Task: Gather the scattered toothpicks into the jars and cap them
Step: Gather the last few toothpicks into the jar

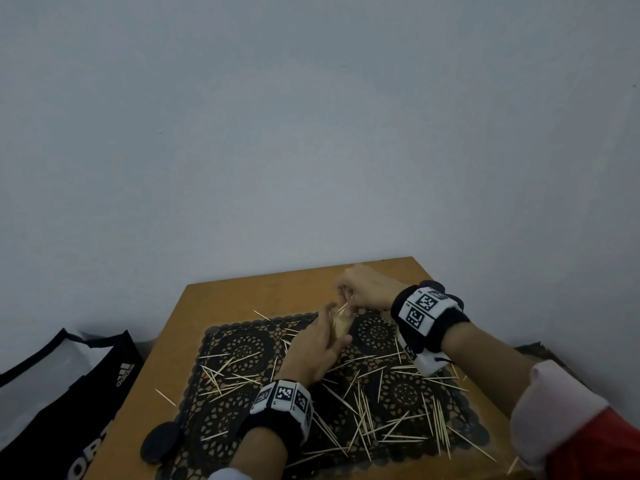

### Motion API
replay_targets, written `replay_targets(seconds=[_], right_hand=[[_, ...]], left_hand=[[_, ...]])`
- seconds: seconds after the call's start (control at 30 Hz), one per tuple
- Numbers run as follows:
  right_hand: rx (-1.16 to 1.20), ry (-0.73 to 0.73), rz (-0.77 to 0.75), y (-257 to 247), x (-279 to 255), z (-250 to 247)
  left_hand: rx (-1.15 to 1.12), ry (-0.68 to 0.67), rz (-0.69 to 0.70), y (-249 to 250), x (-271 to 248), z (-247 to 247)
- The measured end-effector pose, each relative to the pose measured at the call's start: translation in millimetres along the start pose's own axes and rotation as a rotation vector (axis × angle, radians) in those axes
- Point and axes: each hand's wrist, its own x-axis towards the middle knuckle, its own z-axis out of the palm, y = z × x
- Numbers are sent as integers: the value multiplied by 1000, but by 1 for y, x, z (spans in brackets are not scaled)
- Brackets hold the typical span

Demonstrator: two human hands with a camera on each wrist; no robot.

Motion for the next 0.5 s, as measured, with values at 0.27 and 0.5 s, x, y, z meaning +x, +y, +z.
replay_targets(seconds=[0.27, 0.5], right_hand=[[201, -24, -4, 0, 6, -3], [191, 217, -45, -3, 7, 3]], left_hand=[[-24, -6, -34, 3, 0, -1], [-78, 52, -24, -5, -1, -4]])
